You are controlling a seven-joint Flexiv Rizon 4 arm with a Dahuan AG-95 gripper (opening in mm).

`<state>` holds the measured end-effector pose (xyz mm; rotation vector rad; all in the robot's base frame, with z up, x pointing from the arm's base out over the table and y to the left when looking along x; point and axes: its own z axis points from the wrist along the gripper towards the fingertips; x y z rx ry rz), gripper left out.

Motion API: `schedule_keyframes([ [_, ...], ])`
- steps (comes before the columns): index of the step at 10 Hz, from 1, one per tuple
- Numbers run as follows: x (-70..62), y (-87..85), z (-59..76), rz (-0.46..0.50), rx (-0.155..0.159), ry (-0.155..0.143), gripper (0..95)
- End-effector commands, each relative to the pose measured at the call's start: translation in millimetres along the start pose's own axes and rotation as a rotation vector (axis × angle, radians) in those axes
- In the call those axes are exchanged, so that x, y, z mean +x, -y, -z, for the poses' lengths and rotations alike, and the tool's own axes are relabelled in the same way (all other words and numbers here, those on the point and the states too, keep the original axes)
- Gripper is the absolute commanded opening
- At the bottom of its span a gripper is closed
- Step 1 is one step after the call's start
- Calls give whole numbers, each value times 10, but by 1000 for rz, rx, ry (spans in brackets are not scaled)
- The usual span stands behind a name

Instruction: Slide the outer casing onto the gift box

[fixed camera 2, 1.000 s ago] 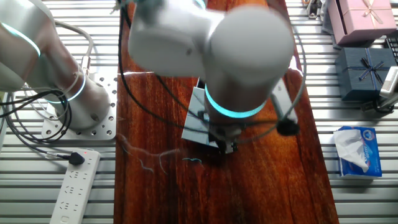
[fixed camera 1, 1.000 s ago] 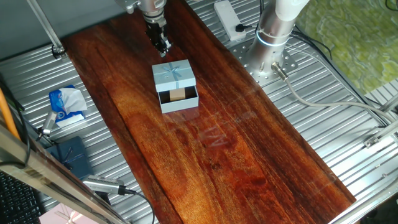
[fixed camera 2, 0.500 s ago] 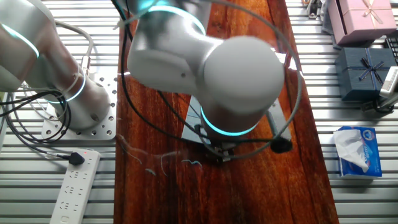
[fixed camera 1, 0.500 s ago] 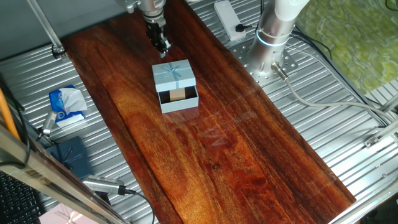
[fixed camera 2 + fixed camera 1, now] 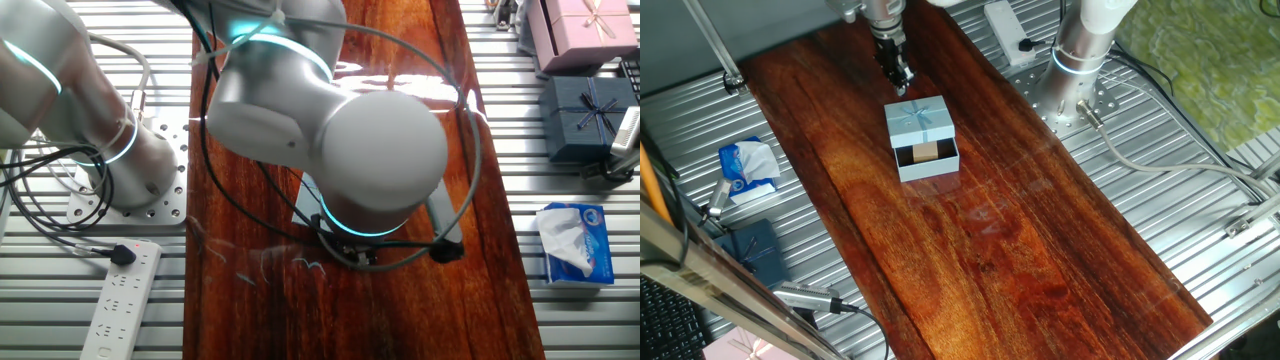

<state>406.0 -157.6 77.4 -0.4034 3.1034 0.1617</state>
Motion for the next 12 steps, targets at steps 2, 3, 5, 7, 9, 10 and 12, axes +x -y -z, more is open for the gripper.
schedule_keyframes([
  [2, -9, 8, -46, 1, -16, 2, 0],
  [3, -7, 16, -80, 6, -18, 5, 0],
  [5, 2, 27, -106, 10, -20, 6, 0],
  [7, 13, 40, -138, 18, -20, 8, 0],
  [9, 31, 60, -184, 30, -19, 14, 0],
  [10, 36, 65, -202, 34, -18, 15, 0],
  [12, 41, 67, -242, 39, -17, 17, 0],
])
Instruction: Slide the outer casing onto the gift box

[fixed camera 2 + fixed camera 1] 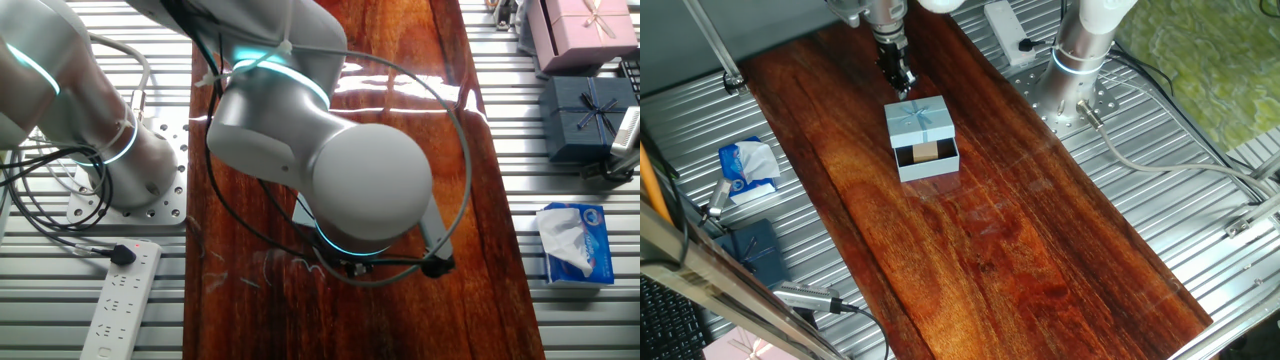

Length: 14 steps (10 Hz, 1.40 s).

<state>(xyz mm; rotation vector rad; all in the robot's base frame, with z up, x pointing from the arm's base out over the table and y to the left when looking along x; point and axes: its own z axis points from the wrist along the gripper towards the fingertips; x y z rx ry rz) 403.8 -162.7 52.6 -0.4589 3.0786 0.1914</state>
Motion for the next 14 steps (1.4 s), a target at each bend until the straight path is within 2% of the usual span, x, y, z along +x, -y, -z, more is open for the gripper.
schedule_keyframes([
  [1, 7, 3, -23, 3, 2, 4, 0],
  [4, 41, 11, -93, 9, 7, 15, 0],
  [10, 128, -61, -122, 2, 10, 16, 0],
  [14, 133, -65, -124, -12, 9, 13, 0],
])
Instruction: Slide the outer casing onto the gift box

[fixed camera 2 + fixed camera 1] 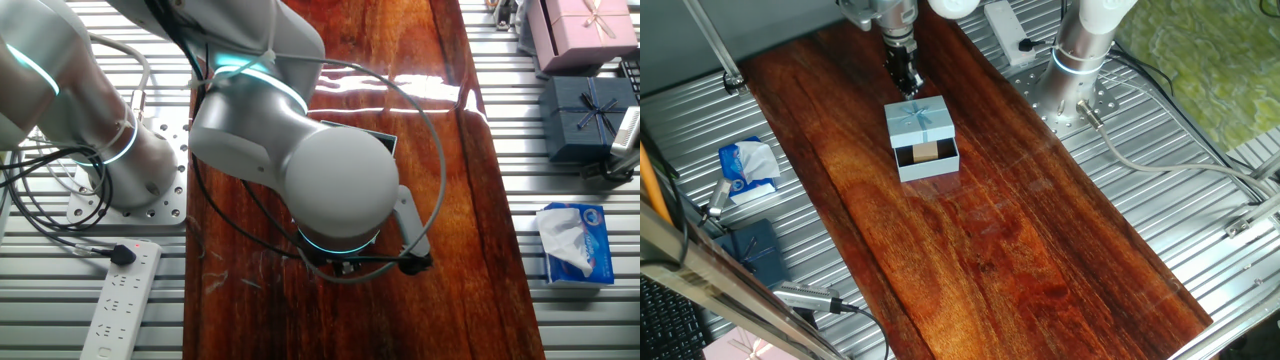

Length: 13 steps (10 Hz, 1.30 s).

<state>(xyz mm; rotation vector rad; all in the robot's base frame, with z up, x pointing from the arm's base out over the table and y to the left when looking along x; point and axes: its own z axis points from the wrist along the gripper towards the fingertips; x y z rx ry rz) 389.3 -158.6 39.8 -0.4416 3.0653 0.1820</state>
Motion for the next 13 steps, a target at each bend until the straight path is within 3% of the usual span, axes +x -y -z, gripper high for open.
schedule_keyframes([
  [1, -1, 1, 12, -5, 0, -4, 0],
  [13, -72, -54, 74, -30, -2, -24, 0],
])
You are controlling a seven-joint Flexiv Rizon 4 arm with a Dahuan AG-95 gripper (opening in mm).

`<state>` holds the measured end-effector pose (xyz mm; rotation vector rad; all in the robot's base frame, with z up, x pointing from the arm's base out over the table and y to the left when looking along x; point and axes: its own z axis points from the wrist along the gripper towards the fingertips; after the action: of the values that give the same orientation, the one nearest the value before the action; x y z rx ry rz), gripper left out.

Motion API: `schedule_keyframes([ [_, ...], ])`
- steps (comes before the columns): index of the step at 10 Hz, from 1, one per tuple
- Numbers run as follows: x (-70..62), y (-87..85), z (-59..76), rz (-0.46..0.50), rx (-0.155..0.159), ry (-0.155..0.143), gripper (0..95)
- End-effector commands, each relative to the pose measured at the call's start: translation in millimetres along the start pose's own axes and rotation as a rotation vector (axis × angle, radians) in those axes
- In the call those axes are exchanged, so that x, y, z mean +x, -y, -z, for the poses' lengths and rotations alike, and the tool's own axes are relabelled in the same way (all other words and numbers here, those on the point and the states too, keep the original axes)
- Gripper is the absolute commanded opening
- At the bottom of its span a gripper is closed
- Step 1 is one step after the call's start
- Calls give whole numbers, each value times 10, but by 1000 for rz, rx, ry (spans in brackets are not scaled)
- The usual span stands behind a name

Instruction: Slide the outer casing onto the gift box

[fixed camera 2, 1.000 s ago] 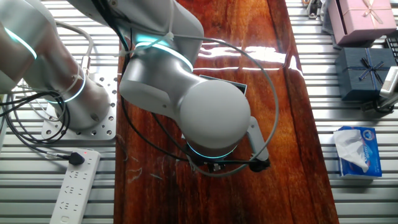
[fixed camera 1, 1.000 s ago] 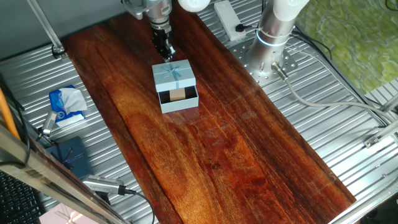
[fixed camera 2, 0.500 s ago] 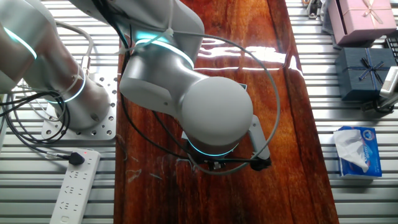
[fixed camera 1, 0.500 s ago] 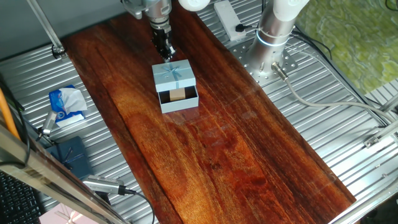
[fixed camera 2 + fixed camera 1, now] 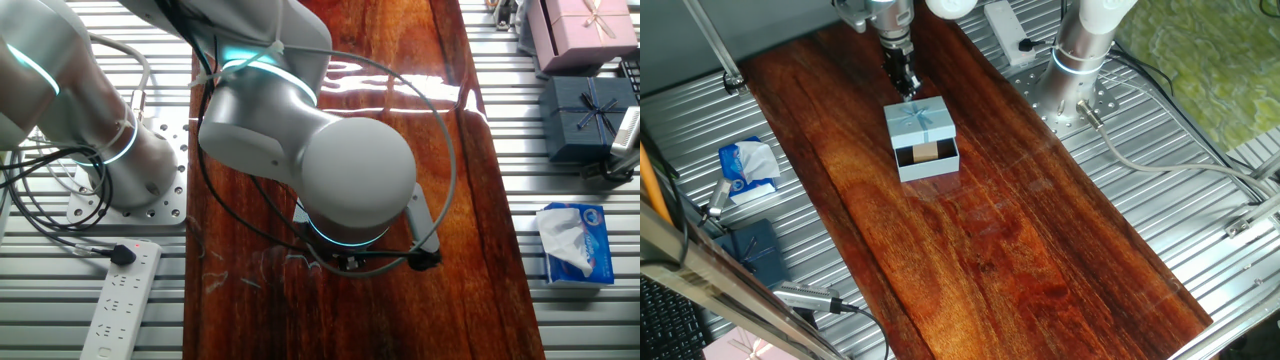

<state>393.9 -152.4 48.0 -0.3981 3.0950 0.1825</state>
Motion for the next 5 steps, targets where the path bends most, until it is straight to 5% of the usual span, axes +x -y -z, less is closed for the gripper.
schedule_keyframes([
  [1, -6, -3, 10, 1, -1, -5, 0],
  [5, -36, -49, 21, -9, -2, -15, 0],
])
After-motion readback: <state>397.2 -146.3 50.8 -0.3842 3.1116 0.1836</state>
